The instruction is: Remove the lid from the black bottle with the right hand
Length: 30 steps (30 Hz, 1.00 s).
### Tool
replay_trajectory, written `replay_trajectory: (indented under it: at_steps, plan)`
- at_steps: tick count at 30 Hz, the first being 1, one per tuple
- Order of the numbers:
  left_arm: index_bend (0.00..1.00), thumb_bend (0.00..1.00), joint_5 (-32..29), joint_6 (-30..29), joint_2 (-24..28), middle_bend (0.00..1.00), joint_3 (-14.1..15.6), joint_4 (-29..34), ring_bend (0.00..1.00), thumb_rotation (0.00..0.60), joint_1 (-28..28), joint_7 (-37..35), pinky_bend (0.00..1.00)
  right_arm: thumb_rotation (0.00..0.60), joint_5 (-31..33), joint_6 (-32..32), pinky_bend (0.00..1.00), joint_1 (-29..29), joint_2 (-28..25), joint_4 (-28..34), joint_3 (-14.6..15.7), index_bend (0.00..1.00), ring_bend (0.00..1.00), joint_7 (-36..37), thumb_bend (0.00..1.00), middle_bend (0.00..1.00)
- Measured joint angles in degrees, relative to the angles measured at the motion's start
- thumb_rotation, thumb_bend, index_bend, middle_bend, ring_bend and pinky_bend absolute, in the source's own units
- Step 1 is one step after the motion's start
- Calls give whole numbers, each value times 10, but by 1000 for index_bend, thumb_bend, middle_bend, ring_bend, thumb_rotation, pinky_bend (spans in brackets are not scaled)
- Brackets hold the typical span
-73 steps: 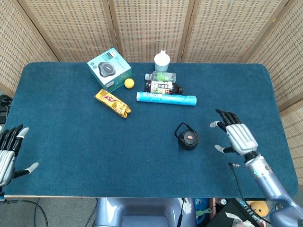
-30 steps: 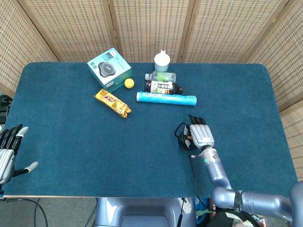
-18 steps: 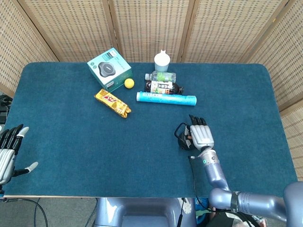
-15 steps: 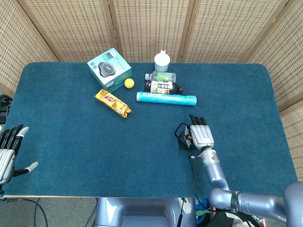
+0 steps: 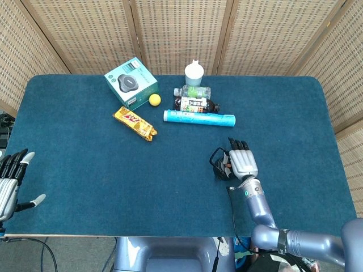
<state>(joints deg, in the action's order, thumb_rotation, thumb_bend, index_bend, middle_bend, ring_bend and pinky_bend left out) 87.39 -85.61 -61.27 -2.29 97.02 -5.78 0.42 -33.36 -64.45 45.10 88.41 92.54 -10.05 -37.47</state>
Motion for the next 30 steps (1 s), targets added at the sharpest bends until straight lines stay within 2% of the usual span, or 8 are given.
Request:
replay_trajectory:
  at_steps: [6, 13, 24, 30]
  plan:
    - [0, 144, -1, 2, -1, 0, 0, -1, 0, 600, -1, 1, 0, 600, -5, -1, 0, -1, -2, 1, 2, 685, 0, -4, 604, 0]
    - [0, 144, -2, 3, -1, 0, 0, -1, 0, 600, -1, 3, 0, 600, -38, -13, 0, -7, -10, 10, -4, 687, 0, 12, 606, 0]
    - [0, 144, -1, 4, -1, 0, 0, -1, 0, 600, -2, 1, 0, 600, -72, -41, 0, -17, -61, 61, -20, 687, 0, 16, 606, 0]
    - [0, 144, 0, 4, -1, 0, 1, 0, 0, 600, -2, 0, 0, 600, -73, -36, 0, -25, -72, 31, -9, 687, 0, 11, 606, 0]
